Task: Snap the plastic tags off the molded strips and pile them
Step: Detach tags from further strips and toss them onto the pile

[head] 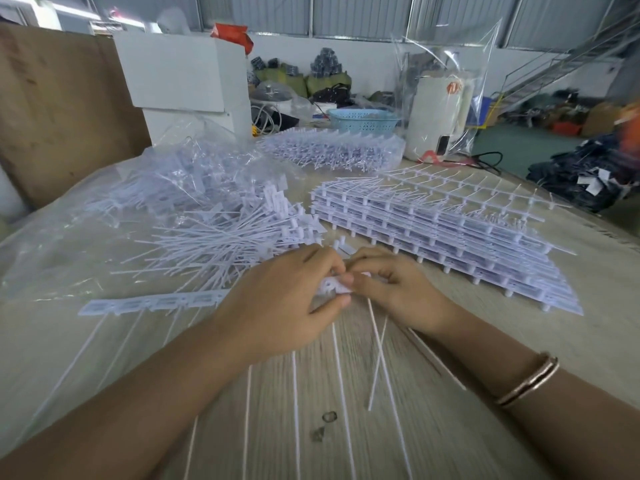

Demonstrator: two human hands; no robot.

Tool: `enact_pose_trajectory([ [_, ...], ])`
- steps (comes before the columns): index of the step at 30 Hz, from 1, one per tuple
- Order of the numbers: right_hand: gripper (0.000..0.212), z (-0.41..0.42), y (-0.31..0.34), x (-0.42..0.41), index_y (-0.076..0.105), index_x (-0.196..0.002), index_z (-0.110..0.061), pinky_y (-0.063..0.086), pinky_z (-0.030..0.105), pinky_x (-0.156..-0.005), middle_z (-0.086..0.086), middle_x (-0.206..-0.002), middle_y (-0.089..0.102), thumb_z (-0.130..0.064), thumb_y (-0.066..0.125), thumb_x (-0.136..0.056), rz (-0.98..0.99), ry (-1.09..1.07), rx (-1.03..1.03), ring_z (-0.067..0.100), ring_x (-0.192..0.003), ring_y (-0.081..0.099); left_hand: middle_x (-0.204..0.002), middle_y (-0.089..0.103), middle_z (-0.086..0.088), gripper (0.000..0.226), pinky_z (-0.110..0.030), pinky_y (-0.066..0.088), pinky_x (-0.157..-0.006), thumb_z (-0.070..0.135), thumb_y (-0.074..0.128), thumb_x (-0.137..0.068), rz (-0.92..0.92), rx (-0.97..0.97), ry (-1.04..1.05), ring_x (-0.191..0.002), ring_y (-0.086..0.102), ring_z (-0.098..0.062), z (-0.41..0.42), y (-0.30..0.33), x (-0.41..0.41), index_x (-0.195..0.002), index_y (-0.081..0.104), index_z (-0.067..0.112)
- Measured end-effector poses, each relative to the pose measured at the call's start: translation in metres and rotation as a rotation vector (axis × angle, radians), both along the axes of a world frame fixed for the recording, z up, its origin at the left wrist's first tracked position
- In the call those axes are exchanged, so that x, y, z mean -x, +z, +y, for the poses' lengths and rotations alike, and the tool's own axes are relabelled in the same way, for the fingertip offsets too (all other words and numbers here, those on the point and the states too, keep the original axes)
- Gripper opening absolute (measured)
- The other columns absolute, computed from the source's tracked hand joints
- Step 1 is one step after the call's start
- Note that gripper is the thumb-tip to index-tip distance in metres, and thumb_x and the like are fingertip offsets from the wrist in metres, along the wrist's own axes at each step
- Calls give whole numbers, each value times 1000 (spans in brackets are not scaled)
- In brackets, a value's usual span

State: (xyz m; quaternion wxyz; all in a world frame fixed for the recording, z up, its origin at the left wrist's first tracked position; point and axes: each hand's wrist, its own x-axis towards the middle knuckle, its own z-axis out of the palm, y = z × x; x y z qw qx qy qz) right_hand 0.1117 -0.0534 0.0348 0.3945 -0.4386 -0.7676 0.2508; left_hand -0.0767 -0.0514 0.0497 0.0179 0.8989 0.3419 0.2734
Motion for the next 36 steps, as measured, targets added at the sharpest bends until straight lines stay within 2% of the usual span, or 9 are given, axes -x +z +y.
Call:
enact_pose_trajectory([
  [4,25,3,1,-10,70,-83,6,43,33,-84,25,-92,62,-14,56,-90,157,-60,111,35,-91,56,-94,55,13,25,-29,43,-61,27,55,-82,64,39,43,-70,48,-3,7,1,11,-106,49,27],
  [7,24,1,-1,-9,71,-83,2,42,26,-80,19,-88,64,-17,59,-89,79,-53,100,27,-86,58,-88,49,19,18,-25,31,-56,38,54,-84,123,0,82,-65,42,-3,6,0,10,-99,50,29],
  [10,13,-4,0,-6,70,-80,-7,41,21,-73,10,-80,62,-20,66,-81,97,-3,118,14,-74,55,-84,54,17,14,-26,36,-57,44,48,-85,135,-4,95,-72,52,-8,7,-1,9,-91,51,32],
  [14,8,-4,2,-5,69,-87,-8,43,27,-74,21,-87,63,-10,68,-80,79,23,41,26,-80,57,-70,52,16,18,-27,34,-57,47,46,-91,138,-26,129,-66,52,-9,10,-3,11,-95,57,33],
  [19,9,-3,2,-5,69,-88,-12,45,28,-73,14,-81,65,-14,67,-80,109,41,-23,25,-77,58,-63,57,12,20,-28,42,-58,44,45,-92,110,38,139,-57,53,-7,11,-3,10,-98,60,33],
  [26,14,1,-2,-9,71,-95,-15,49,40,-72,16,-79,69,-12,66,-83,106,41,-101,32,-75,63,-58,60,9,23,-26,36,-52,40,49,-92,-29,171,104,-49,50,-6,10,-1,6,-79,62,26],
  [30,8,1,-4,-12,73,-85,-14,49,19,-71,7,-83,70,-19,68,-84,287,33,96,15,-77,65,-61,59,11,18,-26,43,-53,42,51,-90,-22,125,84,-53,53,-5,7,0,7,-82,59,29],
  [34,8,2,7,-30,65,-78,-8,52,20,-58,5,-73,69,-16,66,-79,923,-117,249,14,-69,67,-58,54,4,29,-26,39,-52,37,47,-95,-8,102,34,-51,48,-9,5,-1,8,-75,55,17],
  [36,13,5,7,-45,64,-76,-8,51,21,-59,8,-74,68,-21,67,-76,811,-243,218,14,-69,66,-68,61,11,20,-25,44,-57,43,50,-92,-37,125,33,-60,55,-3,6,0,10,-84,56,25],
])
